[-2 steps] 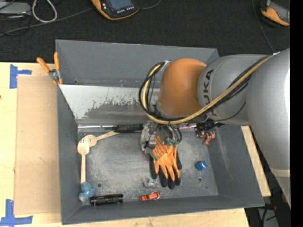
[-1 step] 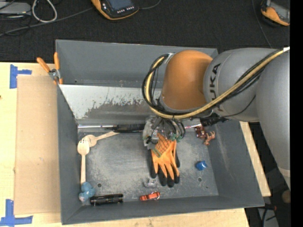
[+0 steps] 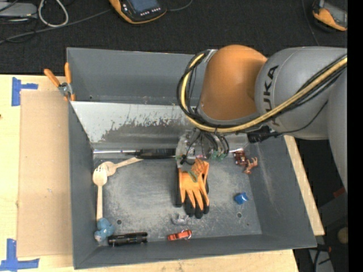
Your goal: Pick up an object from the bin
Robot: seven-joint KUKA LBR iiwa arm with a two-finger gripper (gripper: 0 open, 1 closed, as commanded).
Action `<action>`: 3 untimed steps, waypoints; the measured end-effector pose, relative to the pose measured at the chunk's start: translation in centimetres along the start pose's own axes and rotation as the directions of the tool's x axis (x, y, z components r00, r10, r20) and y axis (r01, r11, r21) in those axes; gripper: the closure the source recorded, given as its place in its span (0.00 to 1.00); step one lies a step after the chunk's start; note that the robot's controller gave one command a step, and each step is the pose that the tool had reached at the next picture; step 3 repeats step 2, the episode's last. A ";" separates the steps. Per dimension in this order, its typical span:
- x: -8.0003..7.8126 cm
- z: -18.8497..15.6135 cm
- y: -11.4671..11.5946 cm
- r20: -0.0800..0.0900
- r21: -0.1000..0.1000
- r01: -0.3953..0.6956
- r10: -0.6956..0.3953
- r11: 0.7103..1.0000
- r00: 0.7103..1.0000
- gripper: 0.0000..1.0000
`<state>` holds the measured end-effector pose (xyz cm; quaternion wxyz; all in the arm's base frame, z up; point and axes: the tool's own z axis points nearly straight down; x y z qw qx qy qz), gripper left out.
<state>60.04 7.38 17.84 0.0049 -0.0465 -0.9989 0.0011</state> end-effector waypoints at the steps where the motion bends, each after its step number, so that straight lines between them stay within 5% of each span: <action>1: -0.1 -2.6 0.0 0.007 -0.002 -0.001 0.001 1.000 1.000 1.00; 3: -0.1 -3.5 0.0 0.006 -0.002 -0.002 0.002 1.000 1.000 1.00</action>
Offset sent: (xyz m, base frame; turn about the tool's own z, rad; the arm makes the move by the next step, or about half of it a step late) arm 0.0014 -0.0002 0.0455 0.0007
